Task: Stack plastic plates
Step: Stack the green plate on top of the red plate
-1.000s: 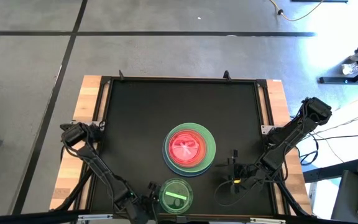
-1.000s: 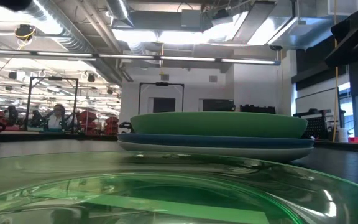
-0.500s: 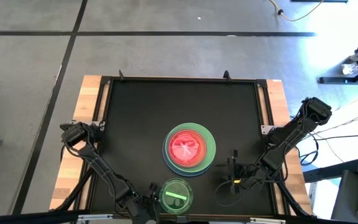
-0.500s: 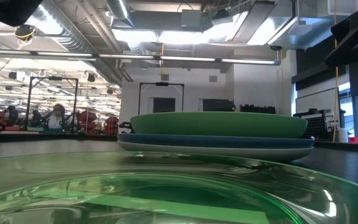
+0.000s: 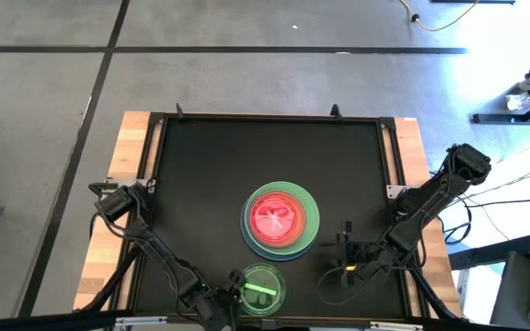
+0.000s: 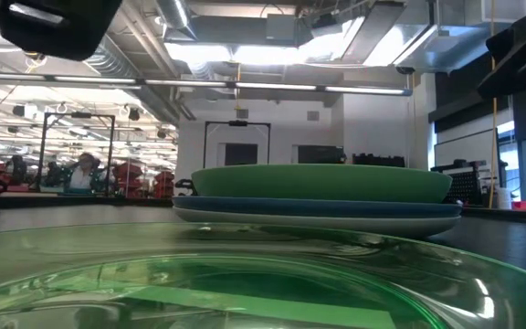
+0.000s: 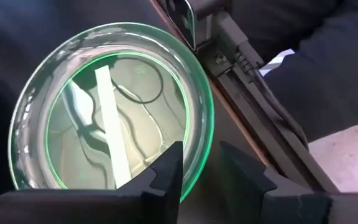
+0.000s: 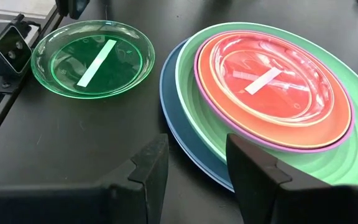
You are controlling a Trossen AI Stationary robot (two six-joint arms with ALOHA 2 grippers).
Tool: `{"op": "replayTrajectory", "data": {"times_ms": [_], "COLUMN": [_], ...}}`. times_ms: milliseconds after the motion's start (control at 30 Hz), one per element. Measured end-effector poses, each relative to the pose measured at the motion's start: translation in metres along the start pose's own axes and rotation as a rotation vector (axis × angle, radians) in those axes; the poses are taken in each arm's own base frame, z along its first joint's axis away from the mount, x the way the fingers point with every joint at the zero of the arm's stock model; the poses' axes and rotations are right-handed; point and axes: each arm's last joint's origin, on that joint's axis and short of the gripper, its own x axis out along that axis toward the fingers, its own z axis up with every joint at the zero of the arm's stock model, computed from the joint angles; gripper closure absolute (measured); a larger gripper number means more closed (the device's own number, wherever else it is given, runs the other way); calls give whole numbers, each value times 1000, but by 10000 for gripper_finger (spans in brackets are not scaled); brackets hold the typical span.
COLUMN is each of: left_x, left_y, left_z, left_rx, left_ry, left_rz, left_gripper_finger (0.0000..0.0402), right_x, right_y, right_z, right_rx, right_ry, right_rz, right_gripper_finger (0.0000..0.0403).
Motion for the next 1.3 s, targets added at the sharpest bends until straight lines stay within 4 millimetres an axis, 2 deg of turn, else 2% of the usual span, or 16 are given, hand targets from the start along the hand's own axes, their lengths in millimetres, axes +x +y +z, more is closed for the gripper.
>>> {"op": "replayTrajectory", "data": {"times_ms": [367, 567, 667, 867, 967, 1100, 1300], "left_x": [21, 24, 24, 24, 23, 17, -17], "left_y": [2, 8, 9, 10, 7, 2, -2], "left_z": [-9, -9, -9, -9, -10, -12, -8], "left_rx": [1, -10, -11, -13, -24, -44, -134], "left_ry": [43, 47, 48, 53, 54, 72, 83], "left_rz": [-5, 12, 16, 9, 18, 29, 87], "left_gripper_finger": [308, 310, 327, 392, 396, 399, 400], "right_x": [11, 11, 11, 11, 11, 11, 11], "right_y": [5, 5, 5, 5, 5, 5, 4], "right_z": [-11, -11, -11, -11, -11, -11, -11], "right_rx": [-43, -41, -41, -41, -42, -42, -42], "right_ry": [39, 36, 33, 33, 33, 34, 34], "right_rz": [-30, -30, -36, -36, -36, -37, -37], "right_gripper_finger": [249, 249, 249, 249, 249, 249, 249]}}
